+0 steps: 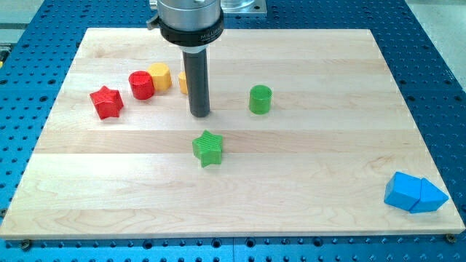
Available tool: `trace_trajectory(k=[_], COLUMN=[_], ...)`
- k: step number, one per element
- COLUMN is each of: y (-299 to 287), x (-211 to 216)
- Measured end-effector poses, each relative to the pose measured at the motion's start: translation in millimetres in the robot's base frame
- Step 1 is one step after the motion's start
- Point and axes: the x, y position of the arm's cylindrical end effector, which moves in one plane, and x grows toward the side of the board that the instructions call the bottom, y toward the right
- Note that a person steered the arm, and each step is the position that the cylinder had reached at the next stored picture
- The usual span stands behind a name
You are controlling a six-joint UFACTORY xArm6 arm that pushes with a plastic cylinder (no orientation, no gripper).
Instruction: Place the yellow heart and the green circle parallel to each other
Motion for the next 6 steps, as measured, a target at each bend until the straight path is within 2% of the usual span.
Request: trace_trajectory(k=[3, 4, 5, 6], y=[-59.9, -52.4, -9.5, 4.3], x=[-7.9, -15.6, -39.3, -49.3])
